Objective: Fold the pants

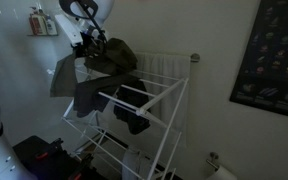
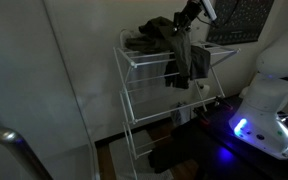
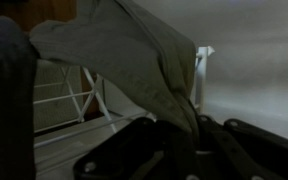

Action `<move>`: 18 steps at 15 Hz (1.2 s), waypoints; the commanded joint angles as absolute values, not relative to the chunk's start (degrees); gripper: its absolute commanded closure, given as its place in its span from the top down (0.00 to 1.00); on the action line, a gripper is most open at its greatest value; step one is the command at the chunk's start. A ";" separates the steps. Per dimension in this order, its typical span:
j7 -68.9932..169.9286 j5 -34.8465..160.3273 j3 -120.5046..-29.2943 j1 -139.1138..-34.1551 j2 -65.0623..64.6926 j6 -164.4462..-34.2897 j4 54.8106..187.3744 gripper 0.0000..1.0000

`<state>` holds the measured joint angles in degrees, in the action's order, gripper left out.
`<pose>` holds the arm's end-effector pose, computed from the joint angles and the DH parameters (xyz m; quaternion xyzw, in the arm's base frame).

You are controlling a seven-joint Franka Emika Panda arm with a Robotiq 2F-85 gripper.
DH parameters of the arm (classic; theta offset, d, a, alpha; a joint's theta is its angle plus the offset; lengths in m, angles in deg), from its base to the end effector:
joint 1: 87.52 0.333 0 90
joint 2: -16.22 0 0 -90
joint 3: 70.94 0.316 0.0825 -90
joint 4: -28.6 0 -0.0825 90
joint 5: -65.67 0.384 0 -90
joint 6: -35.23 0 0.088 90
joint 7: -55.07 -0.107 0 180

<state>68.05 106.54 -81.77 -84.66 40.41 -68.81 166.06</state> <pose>0.4119 -0.0077 0.4789 -0.9248 0.0618 0.0179 0.3750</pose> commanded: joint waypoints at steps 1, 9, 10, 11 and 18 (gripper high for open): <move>66.10 110.40 -81.59 -87.05 38.29 -62.54 160.70 0.07; 66.17 121.33 -80.90 -90.98 36.43 -66.07 155.28 0.07; 66.70 122.65 -80.57 -91.27 36.49 -67.72 154.94 0.08; 67.14 123.66 -80.25 -91.47 36.41 -69.34 154.59 0.08; 74.86 124.75 -73.85 -89.50 36.56 -93.00 155.98 0.07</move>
